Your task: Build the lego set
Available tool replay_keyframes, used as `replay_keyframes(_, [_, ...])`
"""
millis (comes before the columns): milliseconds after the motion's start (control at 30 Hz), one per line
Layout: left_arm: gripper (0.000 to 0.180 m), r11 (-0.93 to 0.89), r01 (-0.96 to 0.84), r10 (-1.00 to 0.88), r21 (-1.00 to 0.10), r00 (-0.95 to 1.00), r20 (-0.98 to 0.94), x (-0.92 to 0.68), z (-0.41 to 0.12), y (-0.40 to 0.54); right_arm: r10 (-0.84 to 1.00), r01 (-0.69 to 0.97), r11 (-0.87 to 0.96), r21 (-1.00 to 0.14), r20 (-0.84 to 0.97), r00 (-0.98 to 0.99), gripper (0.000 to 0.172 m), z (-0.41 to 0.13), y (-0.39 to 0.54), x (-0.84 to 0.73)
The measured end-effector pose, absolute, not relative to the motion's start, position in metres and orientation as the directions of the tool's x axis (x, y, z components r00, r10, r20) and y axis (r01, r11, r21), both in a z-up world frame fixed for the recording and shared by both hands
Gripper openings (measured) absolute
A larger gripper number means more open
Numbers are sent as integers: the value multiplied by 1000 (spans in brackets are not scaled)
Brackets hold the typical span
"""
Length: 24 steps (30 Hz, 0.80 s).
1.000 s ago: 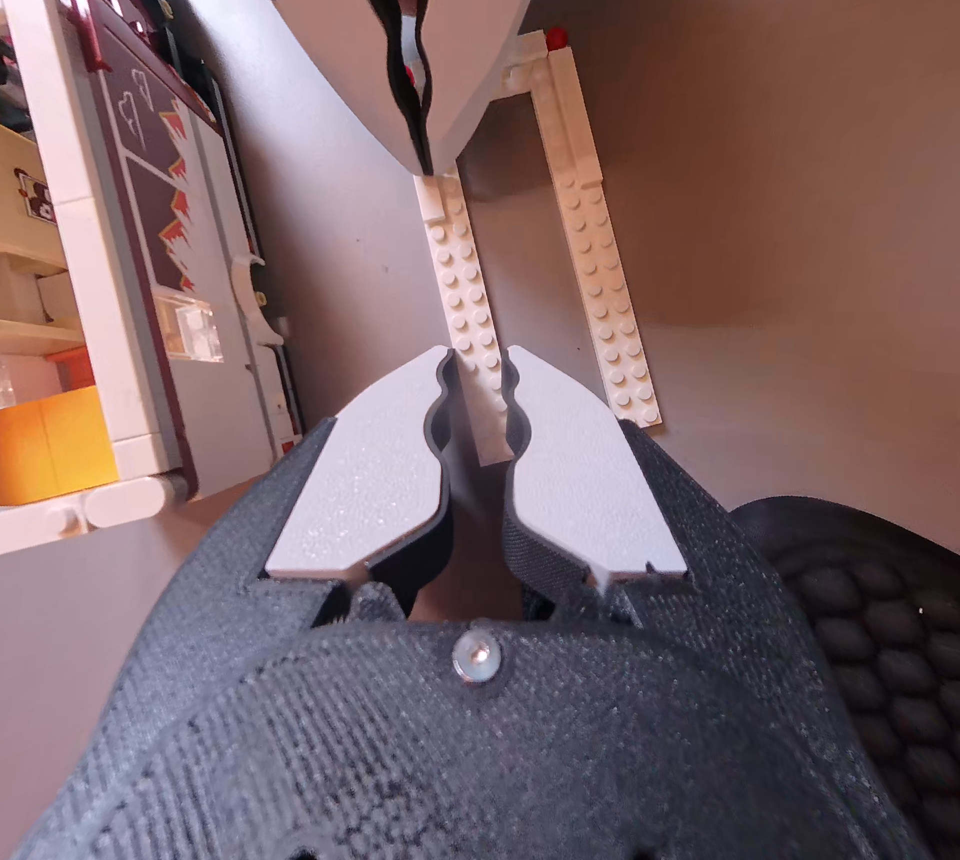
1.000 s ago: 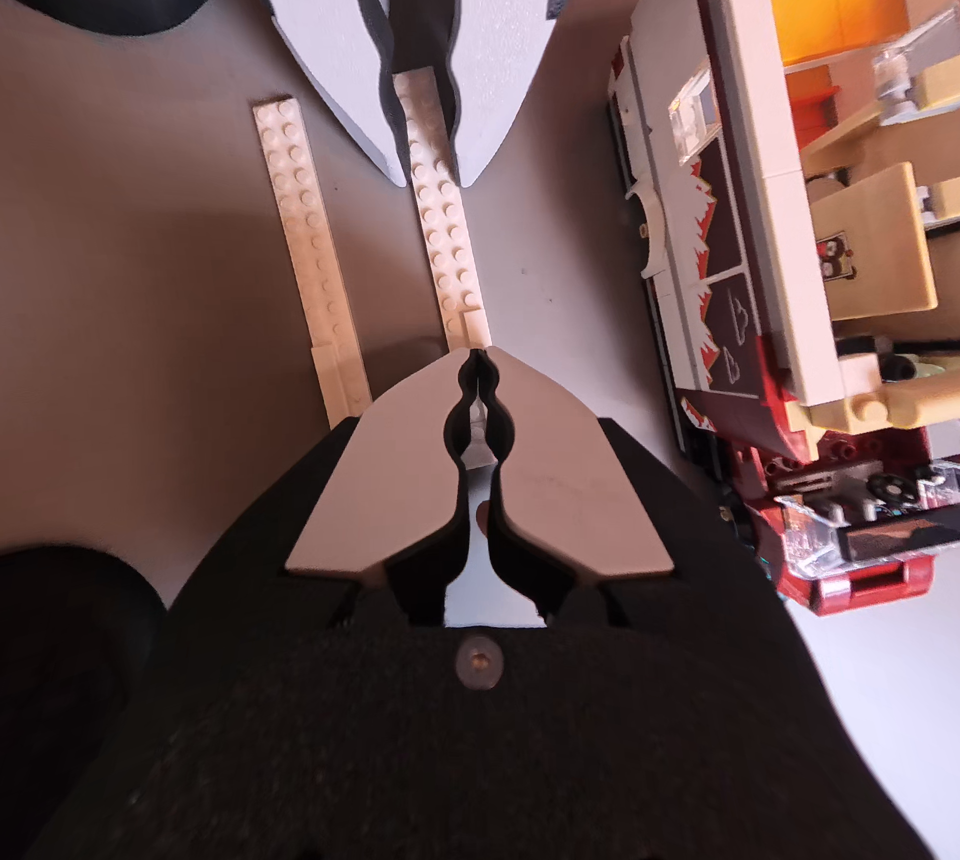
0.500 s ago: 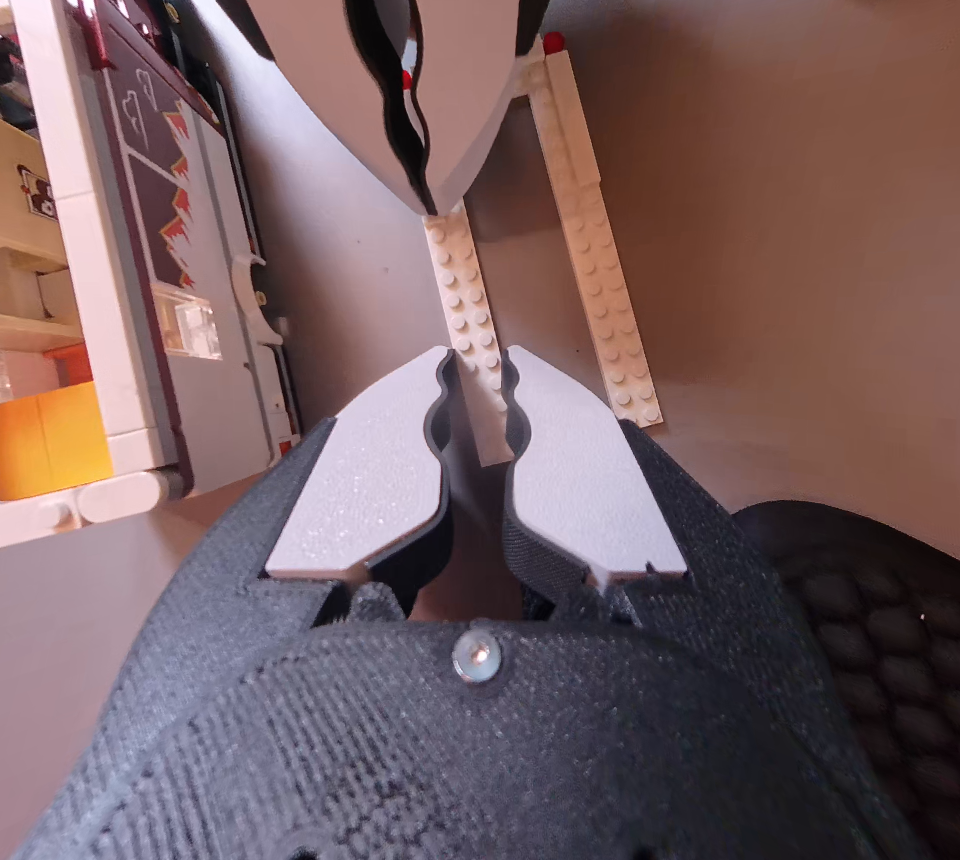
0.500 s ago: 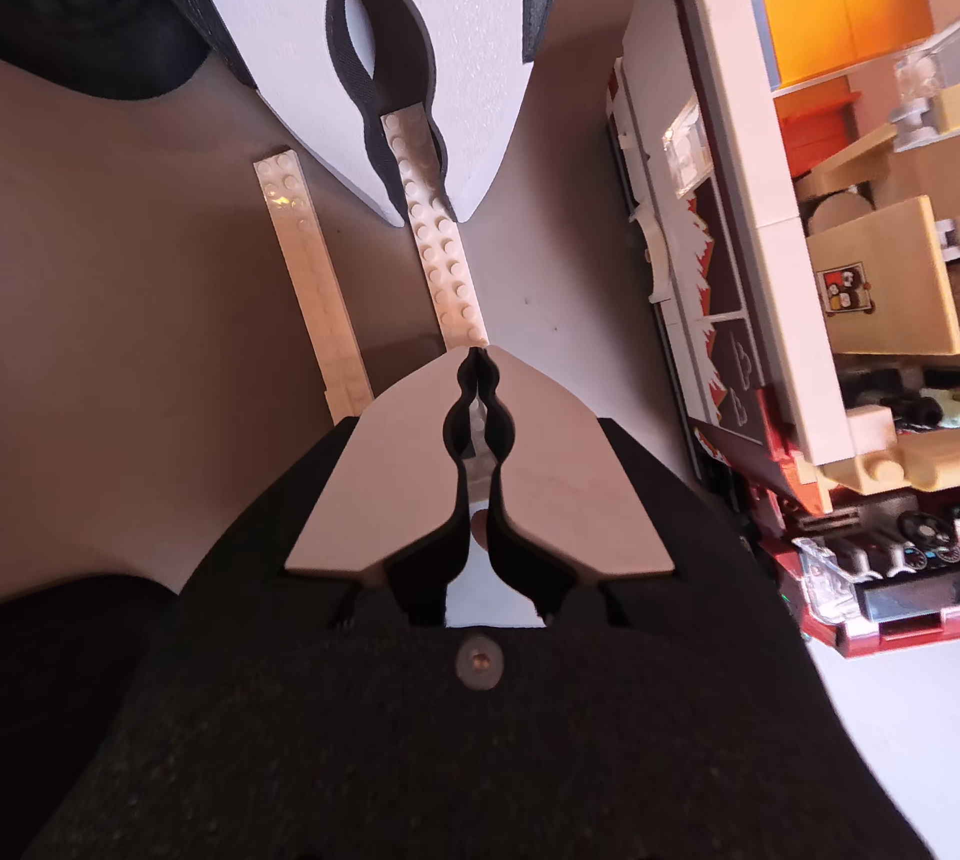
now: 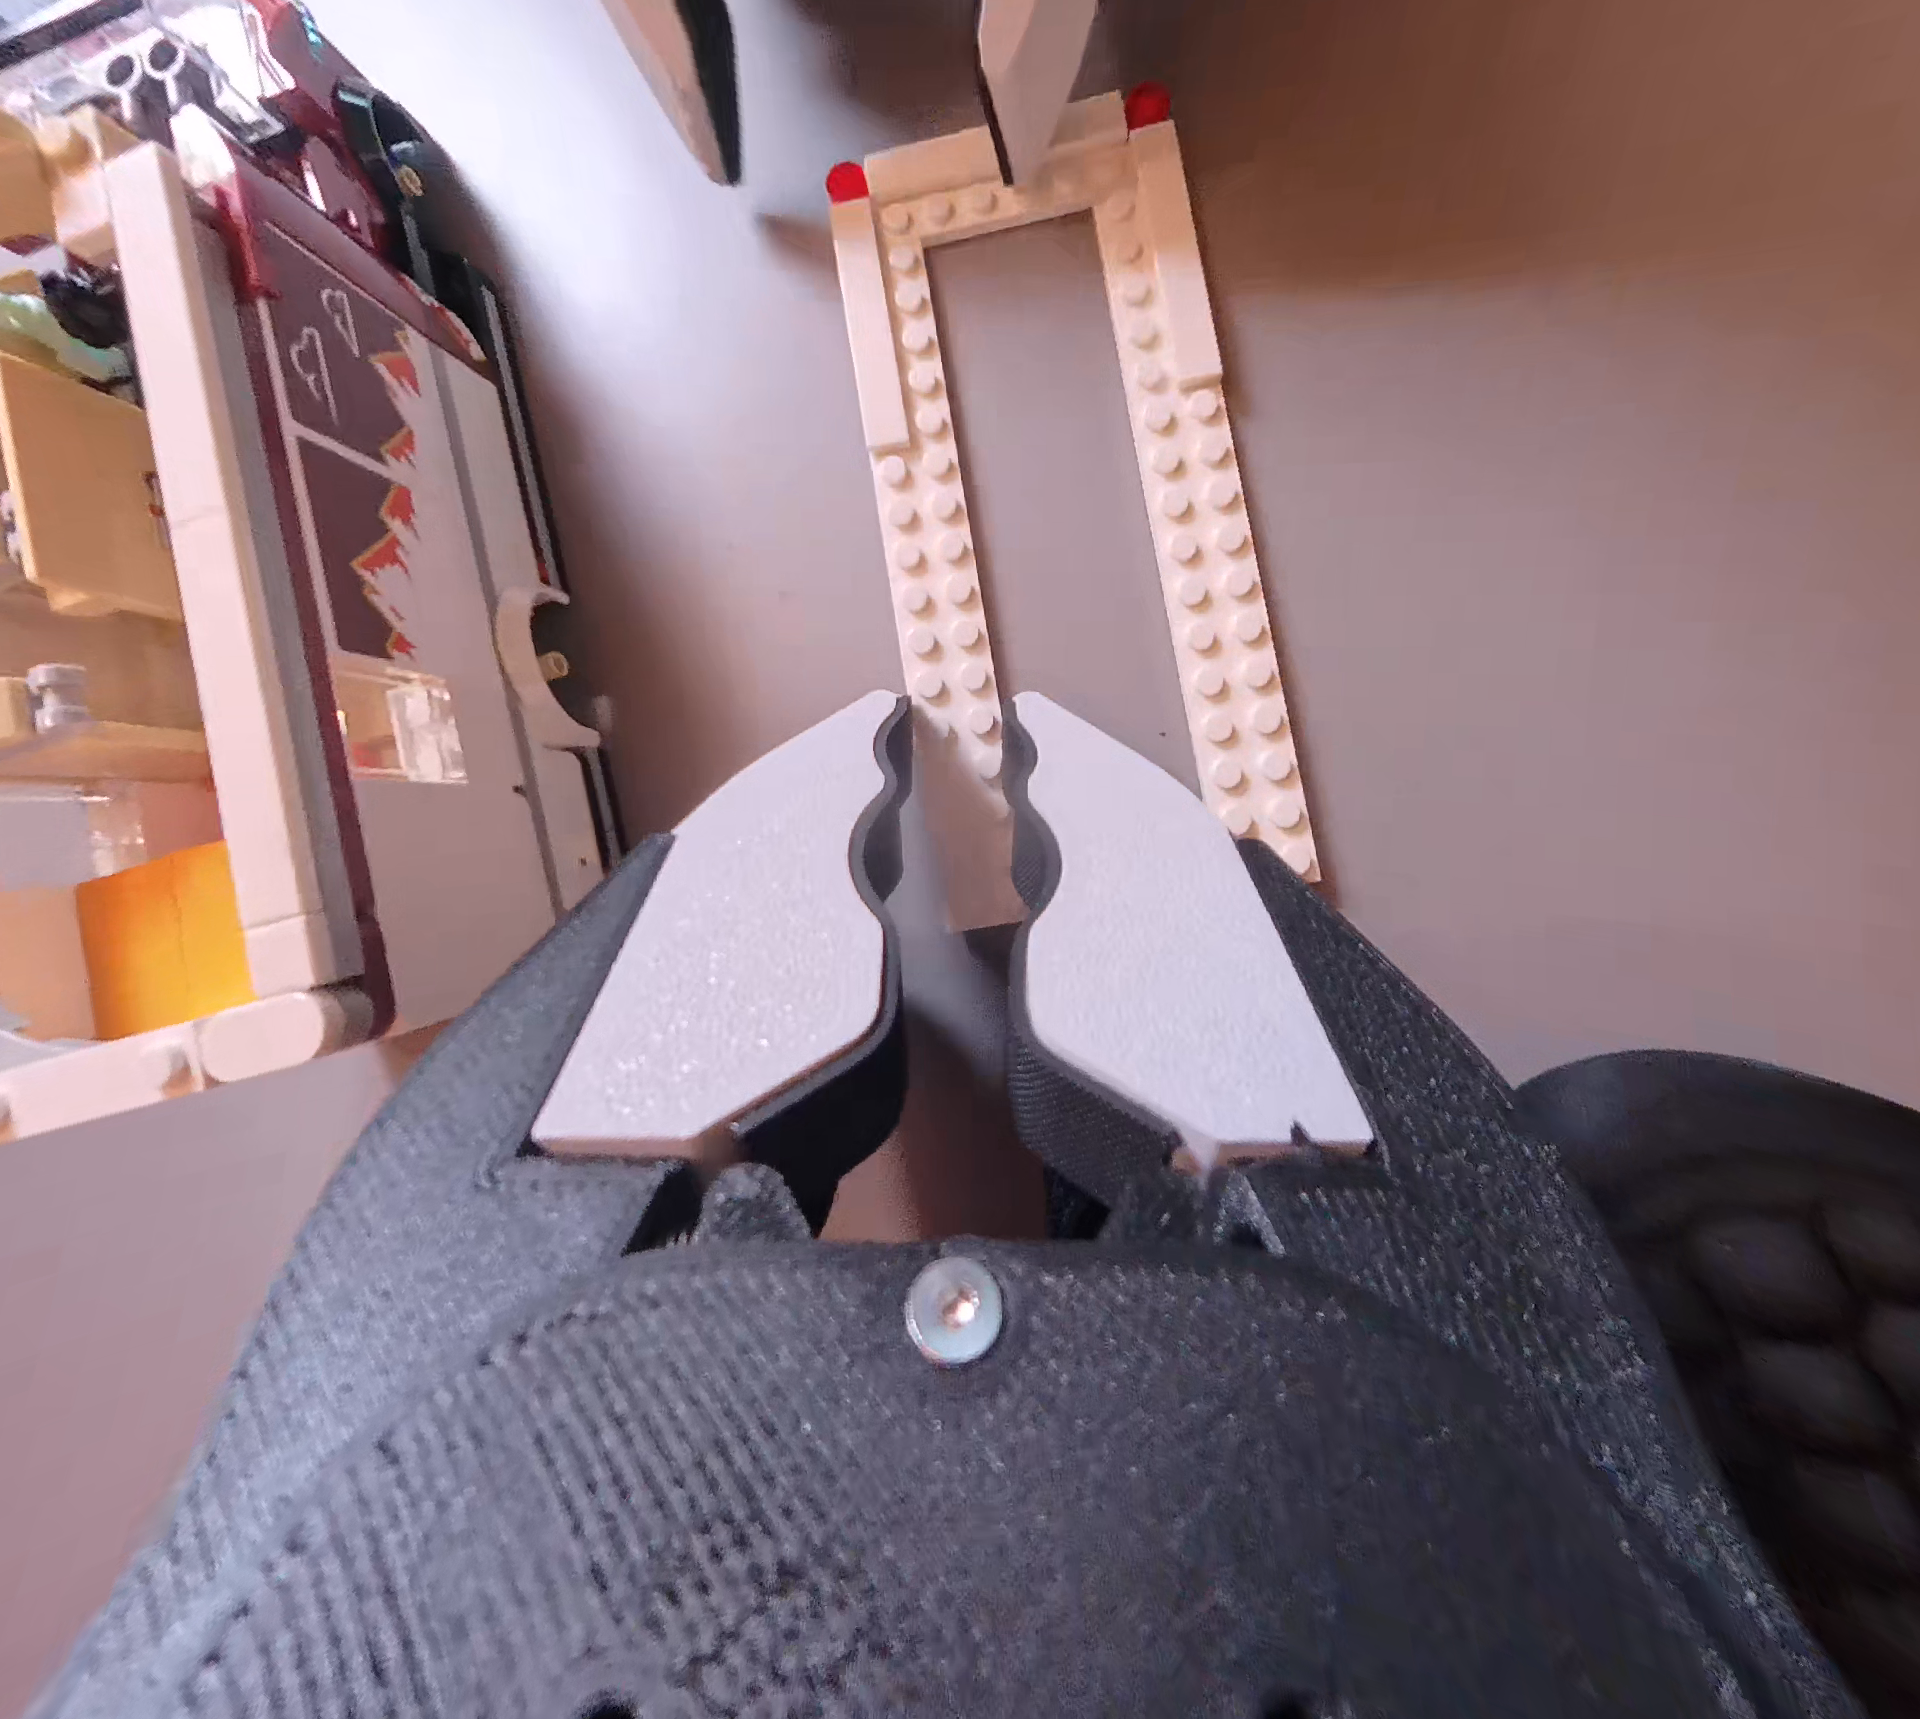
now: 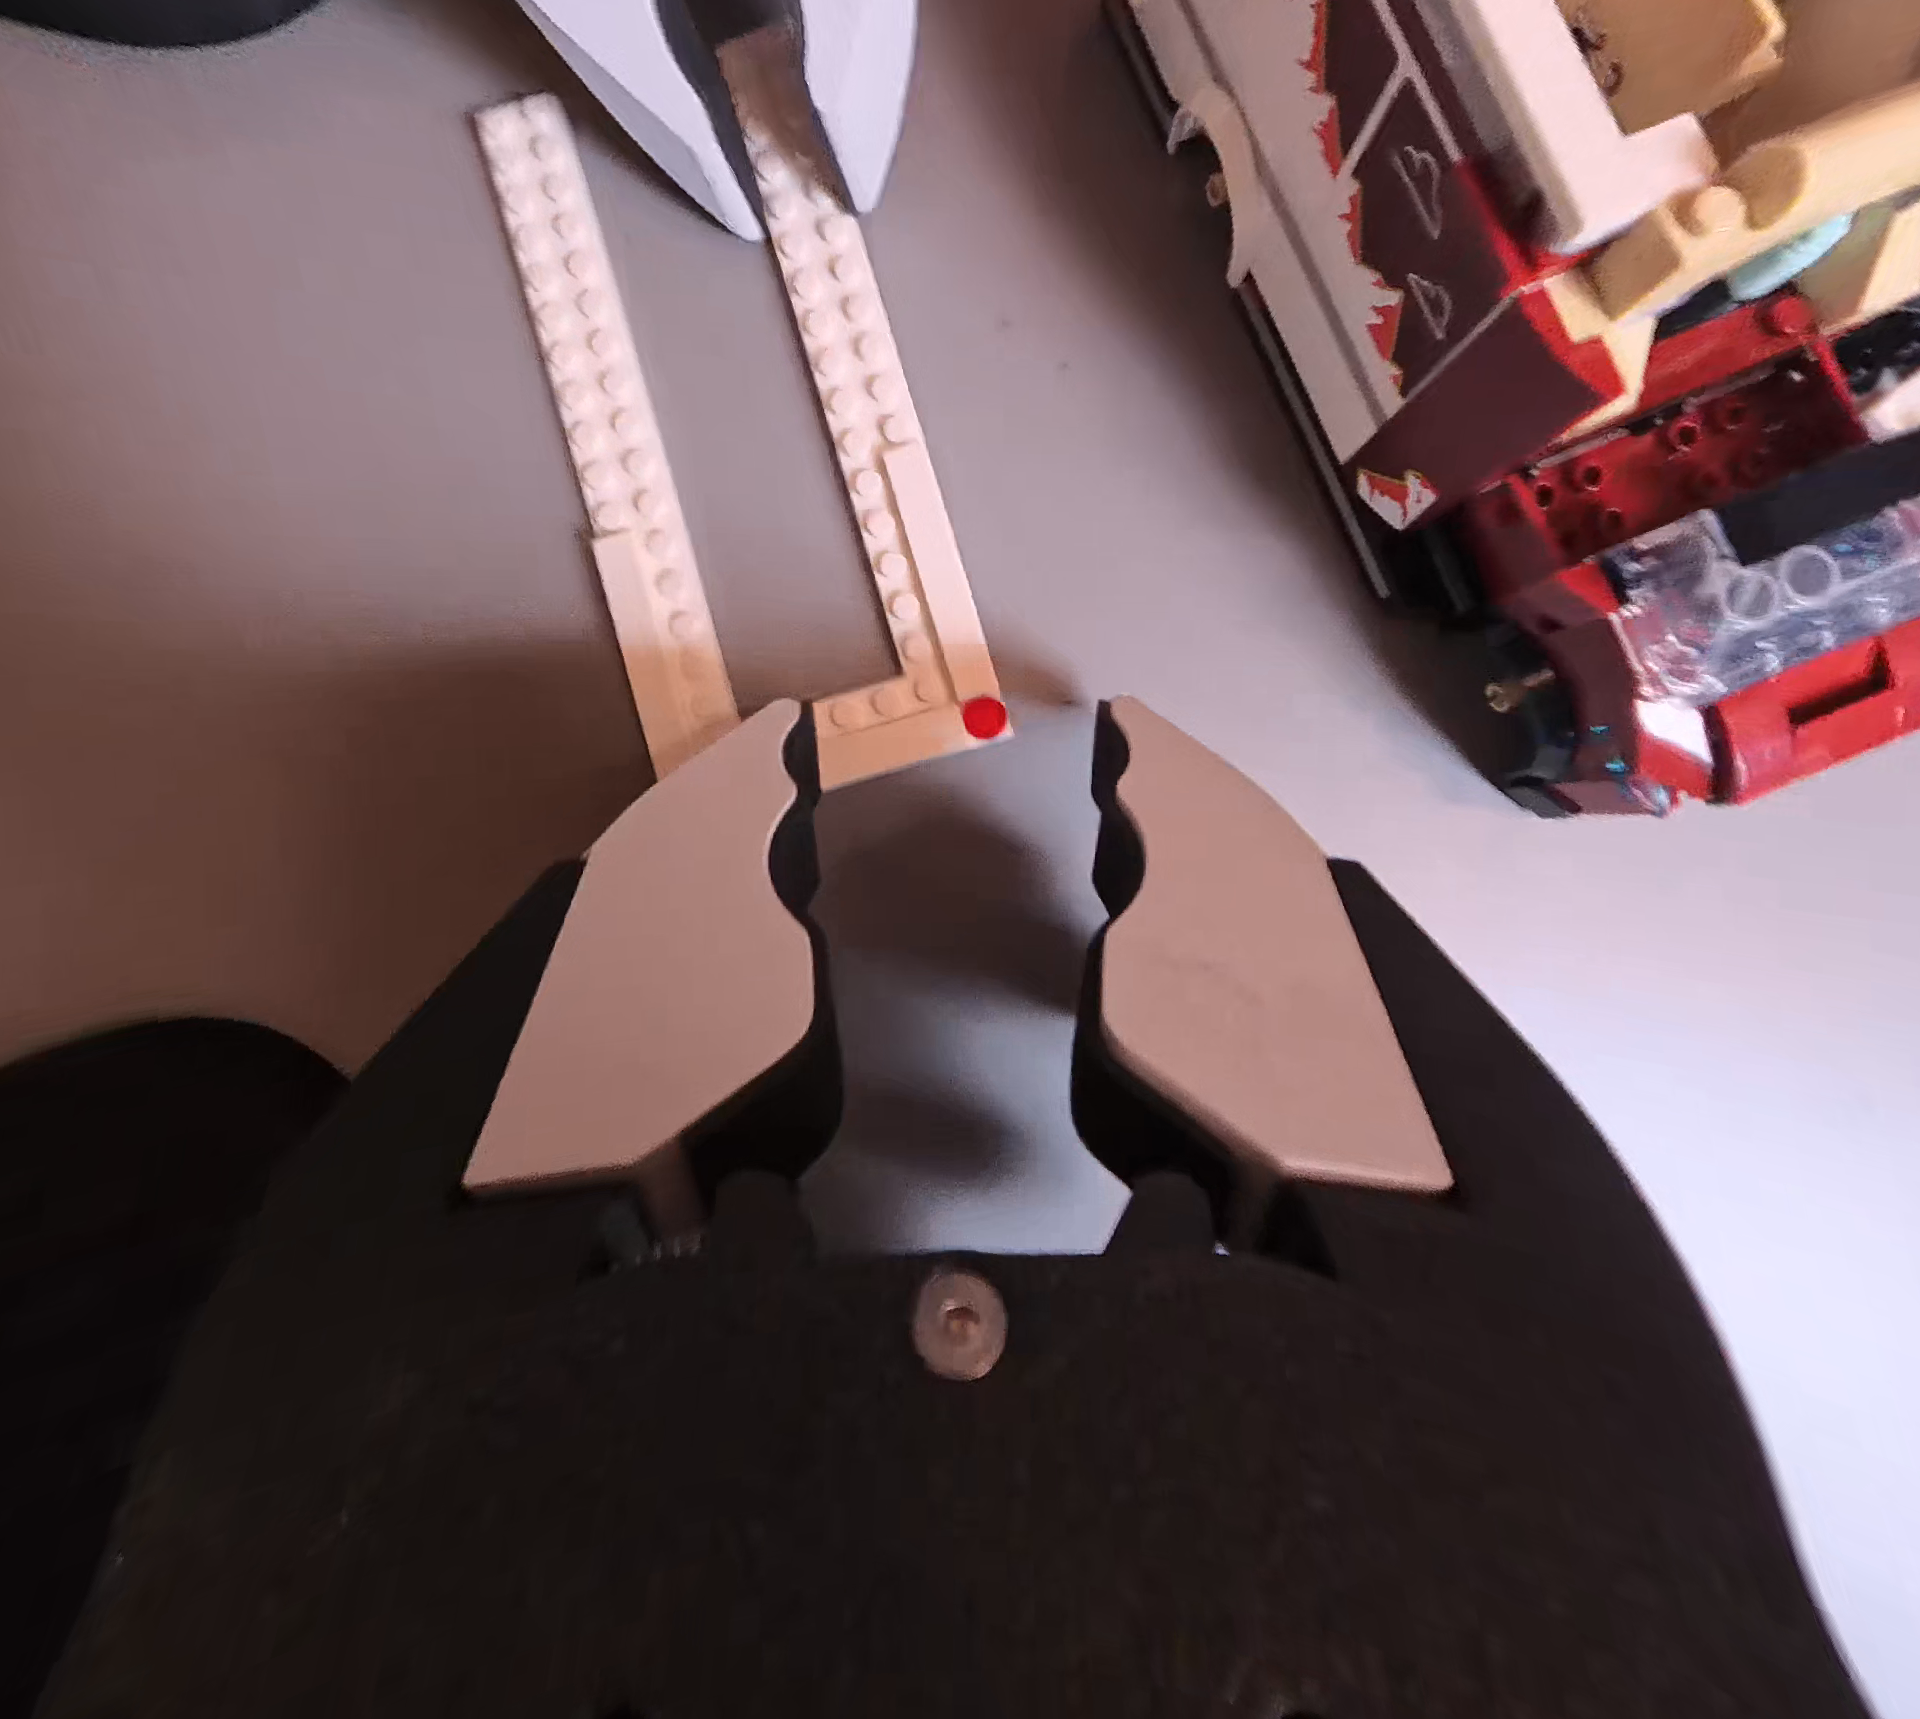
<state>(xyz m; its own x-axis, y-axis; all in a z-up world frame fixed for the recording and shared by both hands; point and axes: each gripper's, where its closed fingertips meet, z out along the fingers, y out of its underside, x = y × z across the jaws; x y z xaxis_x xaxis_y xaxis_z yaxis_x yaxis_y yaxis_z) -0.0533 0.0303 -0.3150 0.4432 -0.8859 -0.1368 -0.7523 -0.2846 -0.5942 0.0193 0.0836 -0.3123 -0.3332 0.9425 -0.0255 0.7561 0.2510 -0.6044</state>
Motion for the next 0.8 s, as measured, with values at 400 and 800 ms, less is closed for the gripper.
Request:
replay_keyframes(400, [24,-254,-752,-880,-608,440,-176,-56,-311,32,886,755,384,-531,-17,-463,16,-313,70,8])
replay_keyframes(800, [16,-346,-481,-886,-806,450,112,-14,-232,34,337,351,915,-197,852,-401,16,-221,52,-16])
